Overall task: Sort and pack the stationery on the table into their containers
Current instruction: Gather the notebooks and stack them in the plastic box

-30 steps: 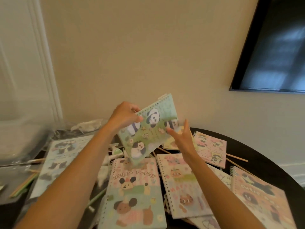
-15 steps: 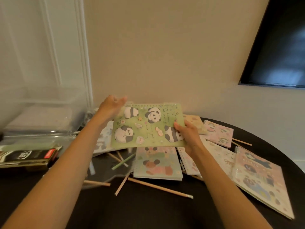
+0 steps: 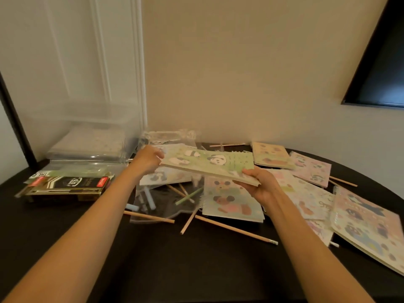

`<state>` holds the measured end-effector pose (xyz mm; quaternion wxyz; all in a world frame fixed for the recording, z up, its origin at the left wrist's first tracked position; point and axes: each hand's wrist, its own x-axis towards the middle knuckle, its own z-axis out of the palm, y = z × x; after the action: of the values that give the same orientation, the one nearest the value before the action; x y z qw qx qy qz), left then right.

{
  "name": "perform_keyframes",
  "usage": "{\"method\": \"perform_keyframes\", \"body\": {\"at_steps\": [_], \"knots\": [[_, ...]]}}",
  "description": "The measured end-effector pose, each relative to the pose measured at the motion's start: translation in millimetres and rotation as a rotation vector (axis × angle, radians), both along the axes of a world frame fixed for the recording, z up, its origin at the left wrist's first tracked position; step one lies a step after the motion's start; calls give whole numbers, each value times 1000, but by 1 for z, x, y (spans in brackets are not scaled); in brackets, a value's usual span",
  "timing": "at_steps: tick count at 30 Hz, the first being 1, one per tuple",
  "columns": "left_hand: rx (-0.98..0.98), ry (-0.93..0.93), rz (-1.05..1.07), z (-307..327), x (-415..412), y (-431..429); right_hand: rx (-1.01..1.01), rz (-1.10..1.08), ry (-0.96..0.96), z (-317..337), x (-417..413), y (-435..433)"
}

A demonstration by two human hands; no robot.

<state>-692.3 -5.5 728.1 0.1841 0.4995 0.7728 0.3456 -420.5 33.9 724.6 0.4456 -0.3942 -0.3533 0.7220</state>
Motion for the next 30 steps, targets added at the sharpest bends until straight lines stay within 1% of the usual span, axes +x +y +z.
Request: {"method": "perform_keyframes", "body": {"at_steps": [2,4,5,6,7,8,9,11,13,14,17,20,22,24,27,30], "knots": [[-158,264,-148,-12,-6,-4,-55,-1,-34,-1,5,-3],[-330,477,-298,-27,-7,-8,-93,14,-101,2,10,-5],[-383,597,-337,-34,-8,-7,-98,37,-140,3,12,-6],[-430,672,-349,-41,-10,-6,-103,69,-169,3,14,-7],[-470,694,-337,-46,-12,-5,-107,109,-187,4,15,-9],[-477,678,-317,-49,-13,-5,-110,141,-201,5,16,-10],[-446,663,-295,-51,-15,-2,-110,164,-216,5,17,-11],[-301,621,-265,-50,-14,-3,-109,166,-240,4,19,-9],[-168,537,-260,-48,-11,-3,-108,137,-250,3,18,-8],[-143,509,-267,-47,-11,-2,-108,110,-249,3,16,-8],[-113,491,-282,-38,-4,-2,-77,16,-214,1,6,-8],[-175,459,-285,-27,3,-2,-14,-55,-172,4,-6,-17],[-262,489,-226,-22,5,-3,26,-131,-168,1,-11,-20],[-328,565,-146,-20,7,-3,74,-213,-167,-3,-16,-25],[-337,664,-78,-20,13,-7,102,-292,-126,-15,-24,-34],[-319,751,-78,-23,23,-10,76,-336,-104,-29,-40,-39]]}}
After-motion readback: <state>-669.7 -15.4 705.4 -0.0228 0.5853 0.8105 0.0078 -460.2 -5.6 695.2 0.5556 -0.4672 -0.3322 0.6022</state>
